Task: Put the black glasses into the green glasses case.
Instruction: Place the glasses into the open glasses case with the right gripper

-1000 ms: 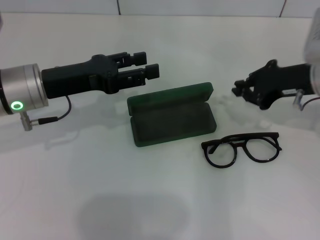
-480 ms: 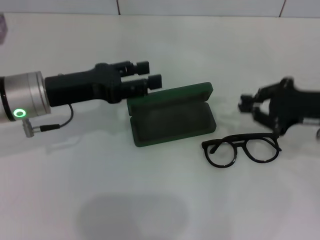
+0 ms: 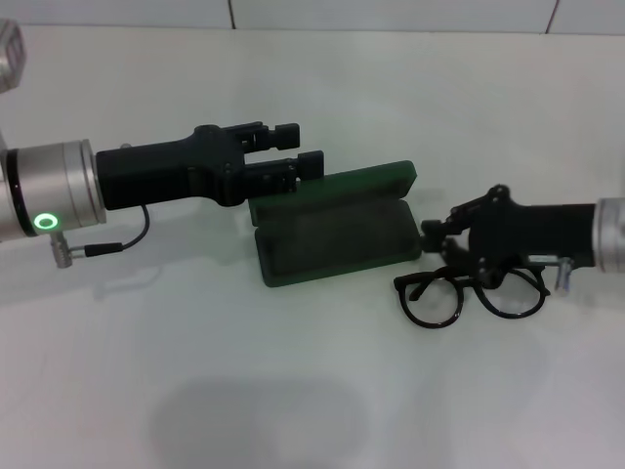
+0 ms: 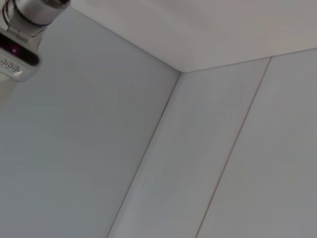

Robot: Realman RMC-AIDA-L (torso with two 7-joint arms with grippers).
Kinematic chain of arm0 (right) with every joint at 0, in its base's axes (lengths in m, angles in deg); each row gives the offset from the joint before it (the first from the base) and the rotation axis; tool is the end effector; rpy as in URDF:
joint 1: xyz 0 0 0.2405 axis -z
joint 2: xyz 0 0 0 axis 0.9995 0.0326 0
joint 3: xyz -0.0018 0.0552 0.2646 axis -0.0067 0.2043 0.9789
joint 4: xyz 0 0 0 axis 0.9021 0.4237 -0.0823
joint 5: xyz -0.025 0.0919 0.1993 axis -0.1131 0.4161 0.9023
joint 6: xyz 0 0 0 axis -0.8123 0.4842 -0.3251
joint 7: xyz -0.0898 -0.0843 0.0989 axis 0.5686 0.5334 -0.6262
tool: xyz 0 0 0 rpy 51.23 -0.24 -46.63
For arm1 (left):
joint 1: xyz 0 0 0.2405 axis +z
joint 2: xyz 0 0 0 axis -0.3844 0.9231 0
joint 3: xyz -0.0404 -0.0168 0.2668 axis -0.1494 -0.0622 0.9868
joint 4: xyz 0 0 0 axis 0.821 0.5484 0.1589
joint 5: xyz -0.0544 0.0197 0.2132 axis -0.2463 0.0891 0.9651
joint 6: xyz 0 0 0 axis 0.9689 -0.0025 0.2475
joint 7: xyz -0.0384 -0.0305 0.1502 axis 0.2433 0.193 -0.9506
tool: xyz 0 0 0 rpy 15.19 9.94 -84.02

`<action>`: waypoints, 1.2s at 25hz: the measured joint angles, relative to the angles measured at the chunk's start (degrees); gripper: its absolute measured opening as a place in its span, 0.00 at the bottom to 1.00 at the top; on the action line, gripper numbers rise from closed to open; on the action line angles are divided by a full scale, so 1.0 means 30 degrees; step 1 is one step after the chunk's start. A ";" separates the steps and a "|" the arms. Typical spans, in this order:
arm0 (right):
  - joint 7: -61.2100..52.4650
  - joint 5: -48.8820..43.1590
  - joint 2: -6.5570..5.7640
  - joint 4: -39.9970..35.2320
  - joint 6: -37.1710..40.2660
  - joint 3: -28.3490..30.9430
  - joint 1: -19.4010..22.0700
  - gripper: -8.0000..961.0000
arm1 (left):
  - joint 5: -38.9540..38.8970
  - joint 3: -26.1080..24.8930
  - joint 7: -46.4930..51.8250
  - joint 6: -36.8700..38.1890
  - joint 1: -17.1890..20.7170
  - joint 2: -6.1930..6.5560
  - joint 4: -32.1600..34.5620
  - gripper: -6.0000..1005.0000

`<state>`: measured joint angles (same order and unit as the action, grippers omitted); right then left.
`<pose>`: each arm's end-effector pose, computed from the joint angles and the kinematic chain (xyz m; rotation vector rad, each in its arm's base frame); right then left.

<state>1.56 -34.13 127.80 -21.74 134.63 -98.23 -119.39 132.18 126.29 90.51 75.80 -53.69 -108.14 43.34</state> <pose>0.2499 0.3727 -0.0692 -2.8054 0.1049 0.4170 -0.2418 0.3528 -0.0167 -2.7010 -0.7985 -1.0291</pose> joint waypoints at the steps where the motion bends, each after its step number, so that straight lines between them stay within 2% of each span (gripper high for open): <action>1: -0.0102 -0.0003 -0.0016 0.0041 -0.0208 -0.0413 -0.0091 0.14 | -0.0001 0.0001 -0.0004 -0.0007 0.0016 0.0000 0.0001 0.71; 5: -0.1030 -0.0536 -0.0119 -0.0194 -0.0587 -0.1393 -0.0290 0.14 | -0.0001 -0.0021 -0.0007 -0.0028 0.0089 0.0005 0.0009 0.71; 12: -0.1456 -0.1178 -0.0069 -0.0814 -0.0980 -0.1366 -0.0085 0.15 | -0.0007 -0.0069 -0.0137 -0.0035 0.0097 0.0003 0.0025 0.71; 18: -0.1937 -0.0763 -0.0167 -0.4607 -0.0146 -0.1230 0.1838 0.16 | -0.0007 -0.0110 -0.0161 -0.0039 0.0135 -0.0002 0.0005 0.71; 21: -0.5327 -0.3443 -0.0247 -0.7618 0.0160 -0.1254 0.2128 0.17 | -0.0035 -0.0117 -0.0176 -0.0038 0.0145 -0.0016 -0.0049 0.71; 23: -0.7567 -0.5979 -0.0254 -0.9216 0.0641 -0.1257 0.1952 0.17 | -0.0046 -0.0118 -0.0188 -0.0037 0.0144 -0.0018 -0.0065 0.71; 26: -1.0371 -0.9666 -0.0241 -1.0766 0.2391 -0.1254 0.0917 0.18 | -0.0057 -0.0118 -0.0362 -0.0036 0.0144 -0.0027 -0.0133 0.71; 30: -1.2770 -1.2661 -0.0250 -1.1211 0.4990 -0.1229 -0.1402 0.24 | -0.0104 -0.0117 -0.0475 -0.0036 0.0188 -0.0060 -0.0175 0.71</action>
<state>-36.75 -72.11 127.05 -55.38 149.60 -101.91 -123.59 131.87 125.94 89.08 75.69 -53.12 -108.32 42.82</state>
